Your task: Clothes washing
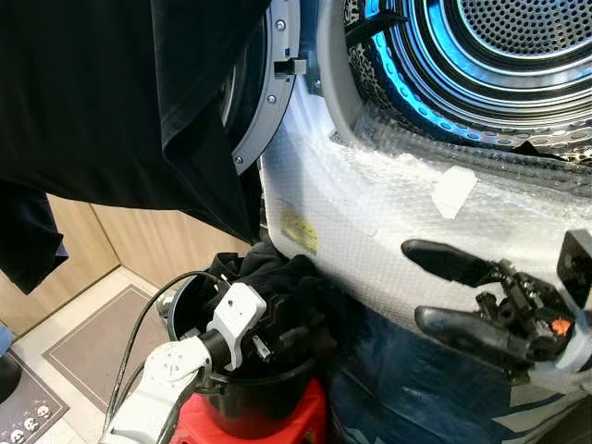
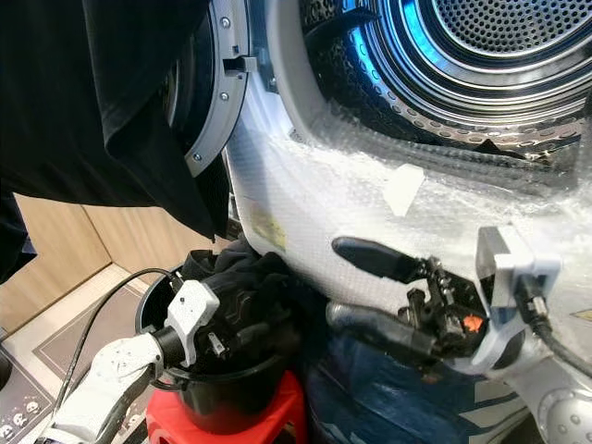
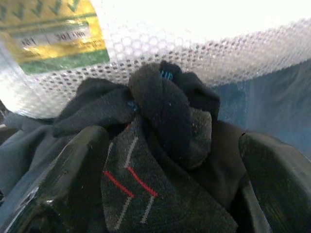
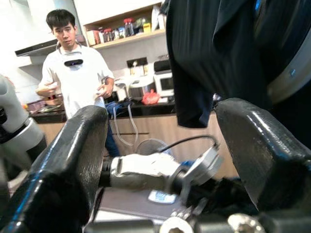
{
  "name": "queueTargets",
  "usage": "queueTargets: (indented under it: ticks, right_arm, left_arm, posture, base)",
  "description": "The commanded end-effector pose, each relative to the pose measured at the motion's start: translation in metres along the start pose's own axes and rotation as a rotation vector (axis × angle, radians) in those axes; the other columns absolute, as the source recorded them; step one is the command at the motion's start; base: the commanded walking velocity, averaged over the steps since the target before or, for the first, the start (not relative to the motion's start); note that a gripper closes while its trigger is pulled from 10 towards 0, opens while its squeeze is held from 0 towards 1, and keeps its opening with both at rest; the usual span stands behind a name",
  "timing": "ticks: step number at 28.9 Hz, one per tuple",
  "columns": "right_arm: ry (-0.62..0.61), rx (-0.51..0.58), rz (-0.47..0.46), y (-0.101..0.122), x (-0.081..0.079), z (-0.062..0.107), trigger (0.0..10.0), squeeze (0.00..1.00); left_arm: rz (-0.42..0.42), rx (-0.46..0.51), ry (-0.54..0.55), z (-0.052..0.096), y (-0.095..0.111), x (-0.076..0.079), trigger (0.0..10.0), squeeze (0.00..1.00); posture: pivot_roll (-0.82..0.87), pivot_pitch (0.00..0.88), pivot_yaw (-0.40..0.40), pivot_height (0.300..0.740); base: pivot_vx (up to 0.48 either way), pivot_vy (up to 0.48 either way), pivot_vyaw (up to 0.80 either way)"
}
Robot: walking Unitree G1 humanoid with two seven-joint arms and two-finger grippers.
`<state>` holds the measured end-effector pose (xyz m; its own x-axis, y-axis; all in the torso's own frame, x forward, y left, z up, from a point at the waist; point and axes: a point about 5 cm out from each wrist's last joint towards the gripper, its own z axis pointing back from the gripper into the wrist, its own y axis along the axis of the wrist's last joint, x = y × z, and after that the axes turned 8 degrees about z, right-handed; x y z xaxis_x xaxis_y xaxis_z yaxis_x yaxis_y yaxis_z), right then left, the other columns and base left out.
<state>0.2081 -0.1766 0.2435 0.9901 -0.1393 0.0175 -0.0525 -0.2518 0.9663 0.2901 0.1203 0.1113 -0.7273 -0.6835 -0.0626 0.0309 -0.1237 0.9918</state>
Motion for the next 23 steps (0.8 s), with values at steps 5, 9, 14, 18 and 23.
queueTargets:
  ticks: [5, 9, 14, 18, 23]
  right_arm:
    - [0.056, -0.039, -0.028, -0.006, -0.013, -0.006, 10.0, 0.0]
    - [0.05, -0.061, -0.073, -0.018, -0.022, -0.006, 10.0, 0.0]
    - [0.043, -0.069, -0.096, -0.024, -0.027, -0.007, 10.0, 0.0]
    - [0.029, -0.061, -0.102, -0.028, -0.033, -0.008, 10.0, 0.0]
    - [0.011, -0.054, -0.102, -0.029, -0.037, -0.009, 10.0, 0.0]
  left_arm:
    - [-0.051, -0.022, -0.033, -0.007, 0.0, -0.003, 10.0, 1.0]
    - [-0.086, -0.031, -0.057, -0.015, 0.001, -0.005, 10.0, 0.0]
    - [-0.111, -0.042, -0.083, -0.021, 0.003, -0.01, 10.0, 0.0]
    - [-0.13, -0.071, -0.127, -0.027, 0.002, -0.014, 10.0, 0.0]
    - [-0.146, -0.106, -0.158, -0.033, 0.0, -0.017, 10.0, 0.0]
  posture:
    - [-0.08, 0.076, 0.03, 0.74]
    - [-0.1, 0.094, 0.037, 0.74]
    - [-0.11, 0.103, 0.048, 0.74]
    - [-0.13, 0.112, 0.065, 0.74]
    - [-0.15, 0.12, 0.085, 0.74]
  base:
    - [0.0, 0.0, 0.0]
    - [0.0, 0.0, 0.0]
    - [0.0, 0.0, 0.0]
    - [0.0, 0.0, 0.0]
    - [0.0, 0.0, 0.0]
